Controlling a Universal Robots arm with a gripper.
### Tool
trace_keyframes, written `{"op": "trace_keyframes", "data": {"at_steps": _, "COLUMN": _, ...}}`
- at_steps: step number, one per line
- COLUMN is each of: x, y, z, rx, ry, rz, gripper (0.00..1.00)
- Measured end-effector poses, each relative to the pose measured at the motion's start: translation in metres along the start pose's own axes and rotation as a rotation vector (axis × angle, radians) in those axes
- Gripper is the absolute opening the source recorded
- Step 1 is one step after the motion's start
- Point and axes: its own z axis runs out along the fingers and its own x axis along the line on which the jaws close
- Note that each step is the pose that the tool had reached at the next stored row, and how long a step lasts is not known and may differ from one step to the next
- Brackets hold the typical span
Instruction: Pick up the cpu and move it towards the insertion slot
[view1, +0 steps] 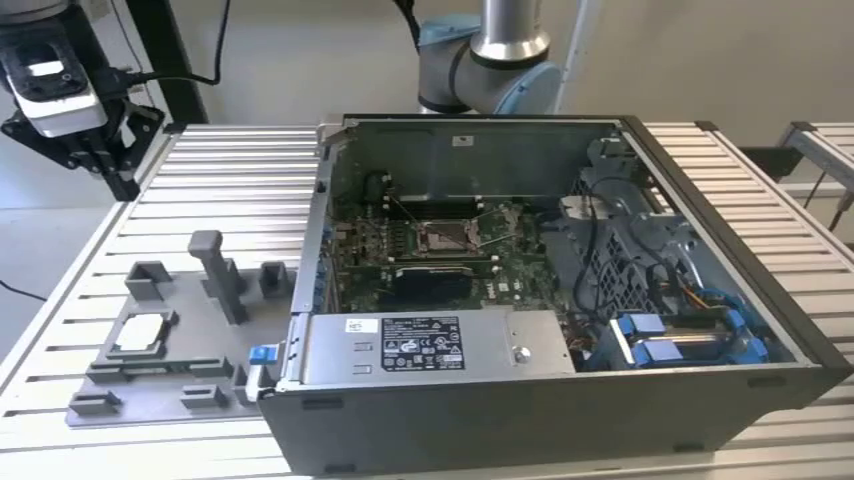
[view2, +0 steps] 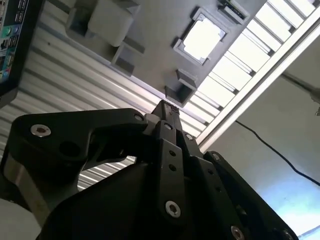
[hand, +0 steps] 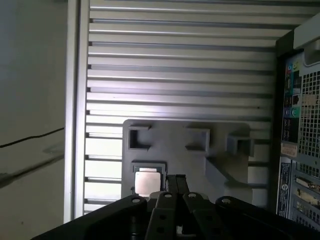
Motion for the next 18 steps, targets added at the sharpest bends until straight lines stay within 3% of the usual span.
{"op": "trace_keyframes", "data": {"at_steps": 5, "x": 0.0039, "y": -0.0158, "z": 0.0, "rx": 0.0, "ry": -0.0001, "rz": 0.0, "gripper": 0.0}}
{"op": "trace_keyframes", "data": {"at_steps": 10, "x": 0.0159, "y": -0.0247, "z": 0.0005, "rx": 0.0, "ry": 0.0, "rz": 0.0, "gripper": 0.0}}
{"op": "trace_keyframes", "data": {"at_steps": 14, "x": 0.0231, "y": -0.03, "z": 0.001, "rx": 0.0, "ry": -0.0001, "rz": 0.0, "gripper": 0.0}}
{"op": "trace_keyframes", "data": {"at_steps": 18, "x": 0.0247, "y": -0.0309, "z": 0.0012, "rx": 0.0001, "ry": 0.0, "rz": 0.0, "gripper": 0.0}}
